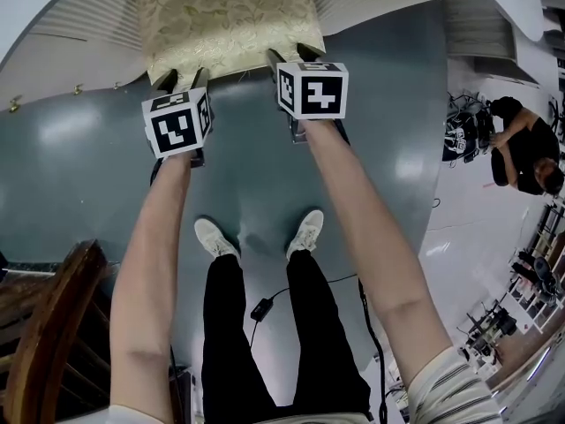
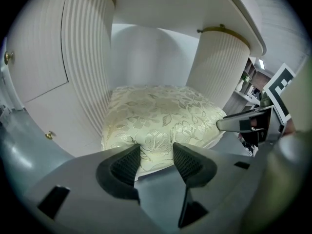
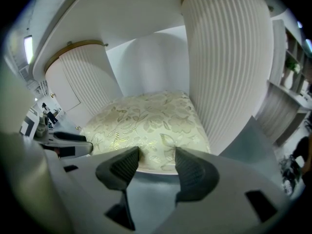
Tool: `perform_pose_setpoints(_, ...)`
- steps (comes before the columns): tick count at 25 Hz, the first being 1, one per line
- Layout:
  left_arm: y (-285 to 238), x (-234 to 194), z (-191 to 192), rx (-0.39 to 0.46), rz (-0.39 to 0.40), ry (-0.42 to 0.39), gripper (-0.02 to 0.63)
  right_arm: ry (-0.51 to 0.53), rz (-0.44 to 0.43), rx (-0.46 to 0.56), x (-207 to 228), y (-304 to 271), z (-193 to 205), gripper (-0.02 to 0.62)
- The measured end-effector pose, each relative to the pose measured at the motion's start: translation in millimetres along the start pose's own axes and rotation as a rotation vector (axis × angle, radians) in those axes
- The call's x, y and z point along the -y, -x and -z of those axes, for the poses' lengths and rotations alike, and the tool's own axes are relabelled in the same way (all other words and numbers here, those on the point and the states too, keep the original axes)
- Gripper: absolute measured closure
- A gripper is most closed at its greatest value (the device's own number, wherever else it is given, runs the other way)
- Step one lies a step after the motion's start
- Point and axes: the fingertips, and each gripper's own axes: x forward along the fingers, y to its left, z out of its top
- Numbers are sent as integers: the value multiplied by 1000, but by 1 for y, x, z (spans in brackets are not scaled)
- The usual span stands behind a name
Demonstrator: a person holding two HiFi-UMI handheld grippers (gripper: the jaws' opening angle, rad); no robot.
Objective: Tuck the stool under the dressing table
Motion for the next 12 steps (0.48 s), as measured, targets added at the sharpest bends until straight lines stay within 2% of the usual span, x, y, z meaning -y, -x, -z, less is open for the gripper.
perform_pose_setpoints(4,7,1,1,-30,0,47,397,15,14,-2,-4,6,0,358)
perform_pose_setpoints(8,22,3,0,-31,-46,75,399,23,-18,-8,-13,20,2,356)
perform_pose_setpoints(12,45,12,-12,18,-40,62,413,-8,-32,15,-17,39,-9,436)
